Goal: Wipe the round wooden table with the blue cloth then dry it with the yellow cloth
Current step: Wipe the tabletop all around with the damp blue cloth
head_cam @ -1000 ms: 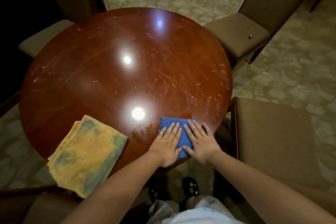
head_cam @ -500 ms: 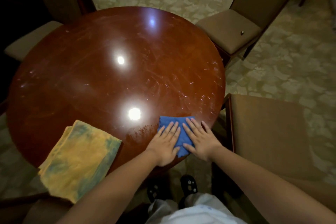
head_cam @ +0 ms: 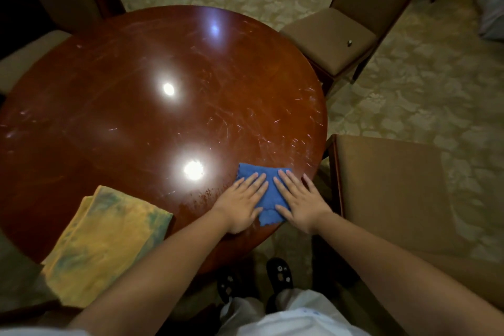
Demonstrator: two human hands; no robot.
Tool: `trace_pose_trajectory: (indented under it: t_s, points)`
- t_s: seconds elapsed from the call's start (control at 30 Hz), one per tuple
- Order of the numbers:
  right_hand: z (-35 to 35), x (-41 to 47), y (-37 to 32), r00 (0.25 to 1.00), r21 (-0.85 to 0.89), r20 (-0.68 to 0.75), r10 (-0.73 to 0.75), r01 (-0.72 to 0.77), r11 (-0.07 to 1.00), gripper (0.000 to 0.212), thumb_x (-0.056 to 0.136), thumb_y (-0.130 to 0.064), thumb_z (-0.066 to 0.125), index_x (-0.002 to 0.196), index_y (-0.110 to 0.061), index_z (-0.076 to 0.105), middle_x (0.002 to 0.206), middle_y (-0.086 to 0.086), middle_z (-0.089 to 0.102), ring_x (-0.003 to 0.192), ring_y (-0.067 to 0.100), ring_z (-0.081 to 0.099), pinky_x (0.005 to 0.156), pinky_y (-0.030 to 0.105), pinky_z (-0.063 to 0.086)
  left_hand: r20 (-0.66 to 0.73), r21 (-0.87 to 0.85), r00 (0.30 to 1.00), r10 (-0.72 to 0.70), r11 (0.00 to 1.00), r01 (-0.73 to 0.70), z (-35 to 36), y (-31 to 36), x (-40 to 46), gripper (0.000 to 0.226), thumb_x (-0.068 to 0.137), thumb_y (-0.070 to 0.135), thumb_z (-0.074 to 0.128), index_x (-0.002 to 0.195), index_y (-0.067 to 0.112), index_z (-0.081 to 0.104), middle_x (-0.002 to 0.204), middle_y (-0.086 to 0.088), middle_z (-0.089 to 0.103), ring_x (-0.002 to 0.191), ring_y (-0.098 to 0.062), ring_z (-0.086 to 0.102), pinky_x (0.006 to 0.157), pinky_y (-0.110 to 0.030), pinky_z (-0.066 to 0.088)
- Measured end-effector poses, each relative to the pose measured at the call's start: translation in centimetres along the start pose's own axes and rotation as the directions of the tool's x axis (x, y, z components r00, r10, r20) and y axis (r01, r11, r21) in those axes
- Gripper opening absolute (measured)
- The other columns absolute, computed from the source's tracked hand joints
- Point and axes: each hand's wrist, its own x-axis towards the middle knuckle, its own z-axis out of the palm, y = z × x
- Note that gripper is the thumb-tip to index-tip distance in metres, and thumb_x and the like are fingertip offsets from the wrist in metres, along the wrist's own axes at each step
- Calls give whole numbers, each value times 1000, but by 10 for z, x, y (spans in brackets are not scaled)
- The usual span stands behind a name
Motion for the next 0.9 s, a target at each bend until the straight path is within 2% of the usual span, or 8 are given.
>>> trace_pose_trajectory:
  t_s: [0.13, 0.33, 0.4, 0.53, 0.7, 0.77, 0.83, 0.9]
  points:
    - [-15, 17, 7, 998, -12, 8, 61, -61, 998, 67, 100, -54, 11, 150, -20, -17, 157, -2, -24, 144, 13, -23, 115, 42, -14, 14, -13, 1000, -21, 1000, 21, -15, -4, 22, 64, 103, 41, 20, 152, 12, -9, 159, -4, -17, 146, -18, -16, 117, -34, -6]
    - [25, -22, -13, 996, 36, -76, 45, -42, 998, 77, 80, -61, -28, 144, -21, -21, 153, 2, -27, 139, 20, -31, 110, 39, -24, -21, -13, 993, 115, 993, -115, 2, 7, -8, 59, 104, 39, 17, 153, 15, -7, 159, -1, -15, 145, -16, -17, 116, -32, -10]
    - [23, -24, -8, 990, 14, -137, 36, -34, 999, 75, 85, -60, -21, 147, -21, -9, 157, 2, -16, 140, 21, -24, 111, 40, -19, -17, -19, 992, 128, 992, -128, 0, 7, -9, 57, 104, 36, 18, 153, 16, -6, 159, 0, -15, 146, -15, -16, 117, -31, -9]
    - [7, -6, 14, 998, -8, -50, 48, -49, 999, 85, 72, -67, -33, 144, -23, -25, 150, -2, -33, 137, 13, -33, 108, 39, -25, 35, -34, 994, 105, 994, -104, -20, 2, 18, 57, 105, 32, 19, 152, 15, -7, 159, -1, -15, 146, -16, -16, 117, -32, -6]
    - [-11, 4, 13, 984, 103, 26, 176, -178, 979, 62, 101, -50, 6, 152, -20, -13, 158, -1, -22, 145, 14, -21, 115, 43, -13, 79, -55, 997, 17, 998, -12, -33, 14, 42, 67, 100, 25, 33, 152, 12, -7, 159, -3, -16, 146, -19, -14, 119, -36, 0]
    - [1, -11, 5, 985, 133, -13, 173, -170, 976, 71, 93, -56, -13, 153, -18, -10, 158, 0, -19, 146, 16, -18, 115, 43, -12, 74, -38, 996, 48, 998, -45, -28, 19, 34, 69, 100, 23, 35, 152, 12, -8, 159, -3, -17, 146, -19, -15, 118, -35, -1]
    - [16, -25, -2, 986, 80, -44, 158, -155, 985, 91, 84, -57, -29, 153, -13, 11, 160, 6, 2, 147, 21, 3, 115, 43, -2, 60, 9, 994, 95, 995, -96, -18, 25, 22, 66, 102, 25, 31, 152, 12, -9, 158, -2, -18, 146, -19, -17, 118, -34, -3]
    - [19, -27, 1, 976, 108, -64, 206, -198, 974, 88, 93, -53, -19, 147, -10, 36, 155, 8, 26, 142, 23, 28, 111, 43, 12, 44, 59, 991, 129, 990, -131, -13, 25, 18, 61, 104, 29, 23, 152, 12, -10, 158, -2, -19, 145, -19, -18, 117, -34, -5]
